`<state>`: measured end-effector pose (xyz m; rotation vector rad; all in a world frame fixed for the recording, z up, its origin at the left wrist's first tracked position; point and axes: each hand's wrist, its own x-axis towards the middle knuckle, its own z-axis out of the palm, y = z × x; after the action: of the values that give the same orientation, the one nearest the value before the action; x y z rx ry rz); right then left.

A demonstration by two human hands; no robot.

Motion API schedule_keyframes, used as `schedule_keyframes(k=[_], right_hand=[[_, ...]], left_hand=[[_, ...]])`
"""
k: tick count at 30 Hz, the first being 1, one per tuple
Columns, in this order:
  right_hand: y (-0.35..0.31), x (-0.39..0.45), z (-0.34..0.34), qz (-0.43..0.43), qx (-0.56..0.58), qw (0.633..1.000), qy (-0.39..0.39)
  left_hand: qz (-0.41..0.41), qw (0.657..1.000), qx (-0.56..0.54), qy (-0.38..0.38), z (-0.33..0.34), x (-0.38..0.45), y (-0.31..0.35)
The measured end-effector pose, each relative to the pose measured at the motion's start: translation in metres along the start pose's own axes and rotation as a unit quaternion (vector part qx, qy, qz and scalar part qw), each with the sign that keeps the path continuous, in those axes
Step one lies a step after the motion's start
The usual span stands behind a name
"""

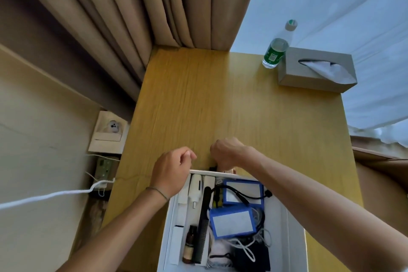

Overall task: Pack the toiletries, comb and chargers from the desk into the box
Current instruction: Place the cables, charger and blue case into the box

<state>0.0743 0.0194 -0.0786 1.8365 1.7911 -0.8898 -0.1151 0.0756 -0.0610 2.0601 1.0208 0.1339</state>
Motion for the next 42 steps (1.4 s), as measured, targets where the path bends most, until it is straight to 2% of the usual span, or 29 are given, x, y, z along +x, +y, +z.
schedule_keyframes(k=[4, 7, 10, 12, 15, 18, 20, 25, 29, 38, 42], right_hand=[[0.001, -0.003, 0.001, -0.014, -0.015, 1.0, 0.017], [0.007, -0.01, -0.004, 0.015, 0.035, 0.998, 0.042], [0.01, -0.027, -0.014, 0.042, 0.104, 0.988, 0.107], [0.007, -0.045, -0.023, 0.059, 0.179, 0.967, 0.172], [-0.005, -0.079, -0.037, 0.071, 0.318, 0.91, 0.257], [-0.028, -0.111, -0.04, 0.086, 0.421, 0.863, 0.265], [-0.043, -0.127, -0.035, 0.096, 0.457, 0.847, 0.253], [-0.086, -0.14, 0.01, 0.117, 0.476, 0.85, 0.194], [-0.123, -0.12, 0.054, 0.164, 0.423, 0.877, 0.158], [-0.167, -0.088, 0.084, 0.273, 0.344, 0.88, 0.18], [-0.176, -0.083, 0.087, 0.296, 0.306, 0.883, 0.198]], left_hand=[[0.001, 1.0, 0.003, 0.0, -0.001, 0.0, 0.001], [0.004, 1.0, 0.009, 0.0, -0.001, -0.001, 0.002], [0.003, 1.0, 0.016, -0.006, -0.002, -0.001, 0.003], [0.002, 1.0, 0.023, -0.008, -0.003, -0.001, 0.004], [0.002, 1.0, 0.027, -0.007, -0.003, -0.001, 0.003], [0.003, 1.0, 0.018, -0.008, -0.002, -0.001, 0.002], [0.004, 1.0, 0.012, -0.006, -0.001, 0.0, 0.002], [0.018, 1.0, 0.004, 0.004, 0.0, 0.002, -0.002], [0.017, 1.0, 0.005, 0.015, 0.0, 0.001, -0.003], [0.008, 1.0, -0.001, 0.018, -0.002, -0.002, -0.001], [0.012, 1.0, 0.007, 0.02, -0.003, -0.003, -0.001]])
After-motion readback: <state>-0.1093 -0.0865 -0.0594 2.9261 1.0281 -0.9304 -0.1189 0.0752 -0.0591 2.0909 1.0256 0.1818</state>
